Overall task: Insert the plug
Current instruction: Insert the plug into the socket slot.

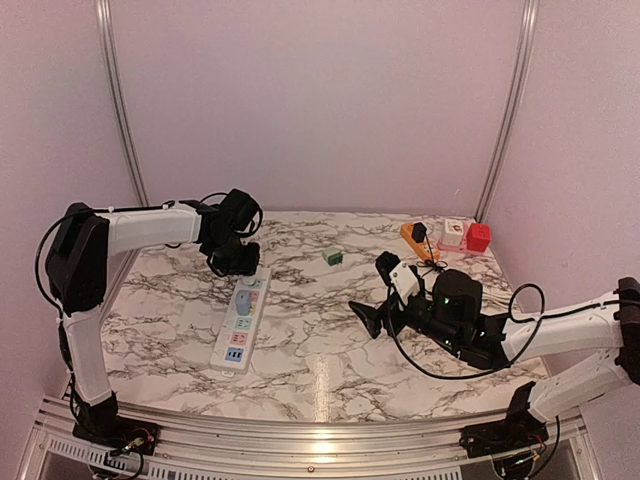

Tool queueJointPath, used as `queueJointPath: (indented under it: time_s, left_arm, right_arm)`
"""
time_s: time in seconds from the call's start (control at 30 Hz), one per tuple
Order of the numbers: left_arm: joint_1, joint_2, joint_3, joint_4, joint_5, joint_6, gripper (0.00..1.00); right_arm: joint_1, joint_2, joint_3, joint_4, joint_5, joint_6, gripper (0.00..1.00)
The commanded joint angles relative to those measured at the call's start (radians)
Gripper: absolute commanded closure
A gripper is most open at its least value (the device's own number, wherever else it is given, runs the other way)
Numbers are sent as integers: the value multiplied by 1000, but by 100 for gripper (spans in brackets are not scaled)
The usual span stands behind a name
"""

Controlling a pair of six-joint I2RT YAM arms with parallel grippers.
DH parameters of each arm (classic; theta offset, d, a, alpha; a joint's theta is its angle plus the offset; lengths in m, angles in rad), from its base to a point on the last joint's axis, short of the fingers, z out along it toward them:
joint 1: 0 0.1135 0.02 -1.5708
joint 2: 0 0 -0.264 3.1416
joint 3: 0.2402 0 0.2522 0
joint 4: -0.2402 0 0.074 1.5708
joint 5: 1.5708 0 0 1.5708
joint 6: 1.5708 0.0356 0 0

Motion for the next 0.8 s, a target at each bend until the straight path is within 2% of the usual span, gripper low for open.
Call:
queueJointPath:
  time_s: [0.0,0.77]
  left_arm:
    - [-2,10,5,22,2,-3,100]
    - [-2,46,11,-23,-13,-11,100]
  right_arm:
    - [6,13,6,27,-1,-3,2]
    - [6,18,3,26,8,-9,1]
